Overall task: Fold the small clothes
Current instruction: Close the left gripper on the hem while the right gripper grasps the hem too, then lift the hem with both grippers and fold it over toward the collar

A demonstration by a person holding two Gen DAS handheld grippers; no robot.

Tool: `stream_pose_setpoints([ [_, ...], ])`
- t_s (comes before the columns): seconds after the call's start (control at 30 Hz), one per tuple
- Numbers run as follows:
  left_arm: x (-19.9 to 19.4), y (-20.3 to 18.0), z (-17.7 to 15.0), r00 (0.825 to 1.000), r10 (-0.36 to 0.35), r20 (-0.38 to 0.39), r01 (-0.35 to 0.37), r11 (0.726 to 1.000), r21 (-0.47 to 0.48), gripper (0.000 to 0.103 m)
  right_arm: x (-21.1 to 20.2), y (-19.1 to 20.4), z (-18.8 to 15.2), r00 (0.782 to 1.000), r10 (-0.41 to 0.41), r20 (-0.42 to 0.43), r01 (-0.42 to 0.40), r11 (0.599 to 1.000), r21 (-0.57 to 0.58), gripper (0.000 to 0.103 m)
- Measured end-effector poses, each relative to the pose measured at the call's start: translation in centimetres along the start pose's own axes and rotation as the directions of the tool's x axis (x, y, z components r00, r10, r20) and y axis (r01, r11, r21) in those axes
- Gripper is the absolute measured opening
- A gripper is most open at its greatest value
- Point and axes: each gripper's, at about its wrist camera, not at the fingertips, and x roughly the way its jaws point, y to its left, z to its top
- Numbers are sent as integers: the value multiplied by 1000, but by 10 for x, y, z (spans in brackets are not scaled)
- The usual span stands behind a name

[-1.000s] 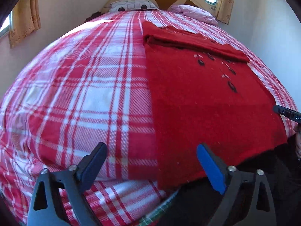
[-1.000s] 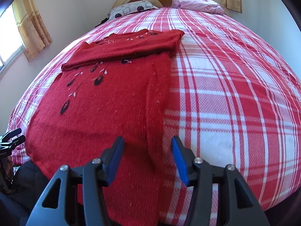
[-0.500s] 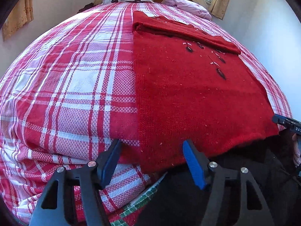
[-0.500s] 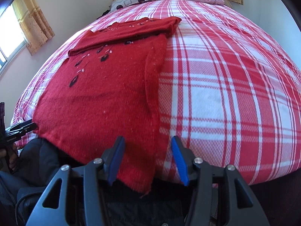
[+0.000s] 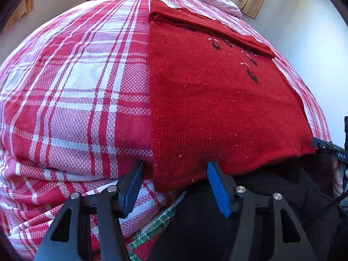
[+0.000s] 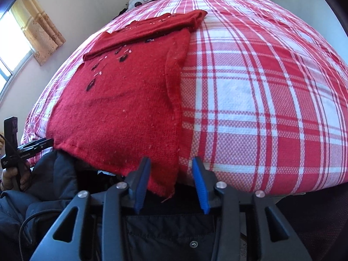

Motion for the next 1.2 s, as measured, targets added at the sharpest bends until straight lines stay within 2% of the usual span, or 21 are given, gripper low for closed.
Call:
stream_pose_setpoints([
  [0.1,1,4,0,1000,-26,-9,26,999,-19,40,0,2,-2,1000,26,-11,-26,1000,0,36],
  [0.17,3,6,0,999,-41,-17,40,999,-30,25,1,3,-4,999,46,-28,-46,999,-2,28],
  [0.2,3,6,0,999,-41,-16,41,999,-29,21,3,3,-5,998,46,-33,-47,999,-6,26],
  [0.27,1,5,-1,999,-38,-13,38,999,-12,10,8,3,-5,999,34,-41,-35,999,-9,15],
  [0.47,-19,2,1,998,-51,47,50,999,20,8,0,0,-6,996,88,-20,-88,996,-6,11],
  [0.63,-40,7,5,988,-113,107,113,994,11,7,-11,-10,-3,988,156,19,-157,987,30,10],
  [0.87,-66,11,9,950,-259,172,264,965,-4,7,-32,-16,3,961,258,97,-265,962,62,10],
  [1.07,-73,9,18,927,-310,209,319,948,-7,6,-45,-22,9,940,303,158,-321,942,101,10],
  [1.2,-83,12,28,906,-360,224,370,929,-7,6,-54,-26,21,915,345,209,-373,921,115,10],
])
